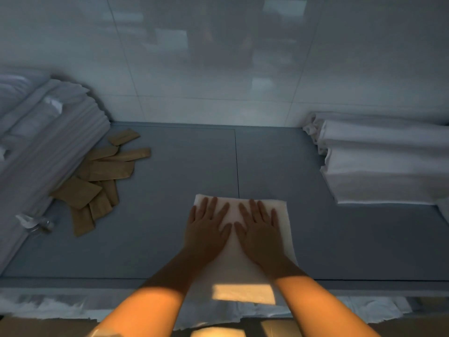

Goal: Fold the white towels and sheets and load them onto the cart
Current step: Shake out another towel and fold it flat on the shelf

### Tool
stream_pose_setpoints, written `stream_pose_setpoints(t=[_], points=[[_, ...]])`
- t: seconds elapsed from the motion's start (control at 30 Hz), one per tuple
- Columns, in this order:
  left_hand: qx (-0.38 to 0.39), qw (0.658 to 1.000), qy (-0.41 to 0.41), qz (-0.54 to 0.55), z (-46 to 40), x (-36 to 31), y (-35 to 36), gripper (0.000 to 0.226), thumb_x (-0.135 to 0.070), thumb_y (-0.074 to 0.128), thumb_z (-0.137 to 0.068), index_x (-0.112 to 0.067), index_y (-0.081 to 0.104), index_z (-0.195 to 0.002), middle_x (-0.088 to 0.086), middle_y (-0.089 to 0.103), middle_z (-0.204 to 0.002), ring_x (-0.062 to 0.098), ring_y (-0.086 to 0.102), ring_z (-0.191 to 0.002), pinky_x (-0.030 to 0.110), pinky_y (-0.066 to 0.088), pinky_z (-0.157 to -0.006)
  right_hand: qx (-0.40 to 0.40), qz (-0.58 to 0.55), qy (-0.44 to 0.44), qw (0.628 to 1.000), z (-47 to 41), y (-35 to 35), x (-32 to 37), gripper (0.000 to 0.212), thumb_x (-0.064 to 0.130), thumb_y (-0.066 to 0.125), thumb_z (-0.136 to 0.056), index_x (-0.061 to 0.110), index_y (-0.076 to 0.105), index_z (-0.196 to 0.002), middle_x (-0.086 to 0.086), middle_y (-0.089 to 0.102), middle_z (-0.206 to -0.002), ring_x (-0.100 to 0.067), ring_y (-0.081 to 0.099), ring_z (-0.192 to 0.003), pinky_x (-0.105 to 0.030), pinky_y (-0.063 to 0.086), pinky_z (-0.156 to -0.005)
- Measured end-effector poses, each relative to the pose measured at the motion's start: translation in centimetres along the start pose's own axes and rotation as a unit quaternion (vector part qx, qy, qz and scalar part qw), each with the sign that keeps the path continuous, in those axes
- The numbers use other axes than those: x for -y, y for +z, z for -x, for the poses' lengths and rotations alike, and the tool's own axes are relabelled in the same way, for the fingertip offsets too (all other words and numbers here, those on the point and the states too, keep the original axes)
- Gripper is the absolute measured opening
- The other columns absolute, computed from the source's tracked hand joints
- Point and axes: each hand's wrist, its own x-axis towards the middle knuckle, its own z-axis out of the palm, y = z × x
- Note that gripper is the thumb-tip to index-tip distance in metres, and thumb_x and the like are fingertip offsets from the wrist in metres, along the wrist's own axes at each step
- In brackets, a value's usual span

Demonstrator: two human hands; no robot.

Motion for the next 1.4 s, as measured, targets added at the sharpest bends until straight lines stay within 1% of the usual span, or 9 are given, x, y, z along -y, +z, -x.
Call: stream_pose_setpoints(t=[0.13,0.3,0.37,0.43,0.5,0.63,0.8,1.03,1.4], points=[[0.025,0.999,-0.034,0.01,-0.3,0.6,0.1,0.065,-0.061,0.024,-0.093,-0.037,0.007,-0.152,-0.001,0.0,-0.161,0.018,-0.005,-0.148,0.04,0.002,-0.117,0.033,0.031,0.086,0.995,0.8,-0.8,-2.5,0.059,0.052,0.018,-0.099,0.031,0.004,-0.153,0.002,-0.002,-0.161,-0.015,-0.005,-0.148,-0.05,-0.003,-0.117],[0.06,0.997,-0.046,0.0,0.9,-0.4,-2.1,0.054,-0.041,0.029,-0.1,-0.029,0.018,-0.152,0.004,0.006,-0.161,0.023,-0.004,-0.148,0.043,-0.004,-0.117,0.099,0.033,0.092,0.99,1.0,-2.8,-1.6,0.056,0.043,0.021,-0.102,0.025,0.004,-0.153,-0.002,-0.005,-0.161,-0.019,-0.006,-0.148,-0.052,-0.004,-0.116],[0.051,0.999,-0.019,-0.008,3.5,-1.2,-2.9,0.055,-0.04,0.037,-0.095,-0.026,0.032,-0.148,0.01,0.022,-0.158,0.03,0.012,-0.147,0.047,0.007,-0.117,0.098,0.032,0.086,0.991,2.9,-2.9,-0.4,0.053,0.041,0.022,-0.102,0.03,0.007,-0.152,-0.004,-0.002,-0.161,-0.022,-0.003,-0.148,-0.053,-0.003,-0.116],[0.009,1.0,0.017,0.0,6.0,-2.1,-2.9,0.055,-0.045,0.048,-0.085,-0.023,0.054,-0.135,0.016,0.046,-0.143,0.04,0.041,-0.133,0.054,0.033,-0.106,0.123,0.009,0.084,0.989,4.7,-2.6,1.0,0.053,0.044,0.022,-0.101,0.036,0.007,-0.151,-0.003,-0.003,-0.161,-0.024,-0.005,-0.148,-0.054,-0.004,-0.115],[0.005,1.0,0.021,0.014,6.7,-2.4,-2.6,0.058,-0.05,0.05,-0.081,-0.022,0.059,-0.13,0.018,0.053,-0.137,0.043,0.05,-0.125,0.057,0.041,-0.097,0.151,0.0,0.076,0.986,5.2,-2.2,1.8,0.056,0.049,0.021,-0.1,0.038,0.002,-0.151,-0.003,-0.009,-0.161,-0.026,-0.011,-0.147,-0.055,-0.008,-0.115],[0.085,0.996,-0.03,-0.008,3.9,-1.1,-1.6,0.066,-0.06,0.031,-0.093,-0.036,0.012,-0.151,0.006,0.006,-0.161,0.03,0.004,-0.148,0.044,0.004,-0.117,0.14,0.017,0.053,0.989,2.8,-2.4,1.7,0.057,0.048,0.02,-0.1,0.035,-0.001,-0.151,-0.005,-0.011,-0.16,-0.028,-0.013,-0.147,-0.056,-0.008,-0.115],[0.135,0.989,-0.066,-0.008,-0.6,-0.7,-2.2,0.066,-0.061,0.02,-0.094,-0.034,0.003,-0.152,0.004,-0.003,-0.161,0.03,-0.005,-0.147,0.046,-0.002,-0.117,0.189,0.023,0.065,0.98,-1.9,-3.4,2.7,0.056,0.045,0.018,-0.102,0.03,-0.001,-0.152,-0.007,-0.012,-0.16,-0.032,-0.011,-0.146,-0.06,-0.005,-0.114],[0.041,0.997,-0.068,-0.024,2.9,-1.6,-1.3,0.062,-0.051,0.017,-0.097,-0.029,0.005,-0.153,0.008,-0.001,-0.161,0.031,-0.005,-0.147,0.045,-0.004,-0.117,-0.005,-0.033,0.022,0.999,2.1,0.0,4.4,0.052,0.029,0.041,-0.097,0.027,0.032,-0.148,-0.01,0.023,-0.156,-0.033,0.013,-0.146,-0.058,0.002,-0.116],[-0.01,0.997,-0.069,0.017,4.4,-0.5,-1.5,0.067,-0.053,0.016,-0.09,-0.027,0.023,-0.151,0.009,0.017,-0.159,0.028,0.011,-0.147,0.045,0.011,-0.117,-0.039,0.008,0.024,0.999,3.4,-0.8,0.7,0.06,0.044,0.032,-0.094,0.011,0.041,-0.144,-0.015,0.039,-0.148,-0.031,0.033,-0.14,-0.055,0.027,-0.112]])
